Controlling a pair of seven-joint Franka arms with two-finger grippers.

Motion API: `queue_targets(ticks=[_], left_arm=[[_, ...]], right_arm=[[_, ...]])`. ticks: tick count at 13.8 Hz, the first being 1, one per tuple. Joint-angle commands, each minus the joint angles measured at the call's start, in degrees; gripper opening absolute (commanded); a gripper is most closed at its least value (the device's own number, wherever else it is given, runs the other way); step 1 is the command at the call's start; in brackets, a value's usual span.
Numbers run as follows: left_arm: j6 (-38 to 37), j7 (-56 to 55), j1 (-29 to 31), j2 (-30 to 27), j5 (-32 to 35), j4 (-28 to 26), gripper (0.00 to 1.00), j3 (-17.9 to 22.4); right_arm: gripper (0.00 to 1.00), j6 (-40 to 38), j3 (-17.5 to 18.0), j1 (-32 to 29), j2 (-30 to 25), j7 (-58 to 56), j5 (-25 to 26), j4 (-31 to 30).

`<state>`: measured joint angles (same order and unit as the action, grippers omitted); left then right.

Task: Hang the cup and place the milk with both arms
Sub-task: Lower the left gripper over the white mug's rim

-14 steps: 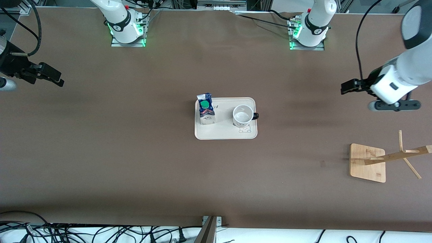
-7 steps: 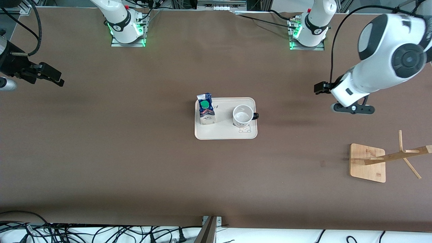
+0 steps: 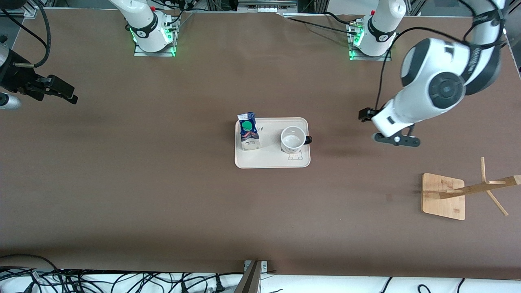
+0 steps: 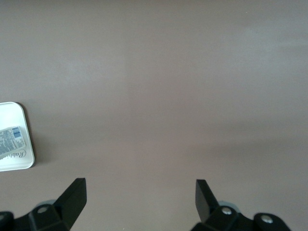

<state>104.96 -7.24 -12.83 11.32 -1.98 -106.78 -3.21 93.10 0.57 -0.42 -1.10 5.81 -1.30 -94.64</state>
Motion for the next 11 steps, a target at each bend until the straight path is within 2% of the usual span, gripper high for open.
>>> queue_targets(ticks=[1, 3, 5, 9, 11], left_arm=[[2.7, -2.68, -2.63, 2.3, 0.31, 1.05, 1.0, 0.31], [3.59, -7.67, -3.08, 3.88, -0.21, 1.58, 1.0, 0.31], [3.59, -17.23, -3.34, 4.94, -2.23, 2.37, 1.0, 0.31], [3.68, -21.75, -3.6, 5.03, -2.67, 2.54, 1.0, 0.31], [3.85, -29.54, -4.83, 6.25, -2.76, 2.89, 1.0, 0.39]], right_arm=[[1.0, -0.99, 0.13, 0.24, 0.31, -0.53, 0.6, 1.12], [1.0, -1.95, 0.83, 0.24, 0.22, -0.45, 0.77, 1.21], [1.0, -2.22, 1.88, 0.24, 0.22, -0.27, 2.35, 1.3], [1.0, -2.31, 2.06, 0.24, 0.22, -0.27, 2.44, 1.39], [1.0, -2.31, 2.06, 0.24, 0.22, -0.36, 2.44, 1.39]])
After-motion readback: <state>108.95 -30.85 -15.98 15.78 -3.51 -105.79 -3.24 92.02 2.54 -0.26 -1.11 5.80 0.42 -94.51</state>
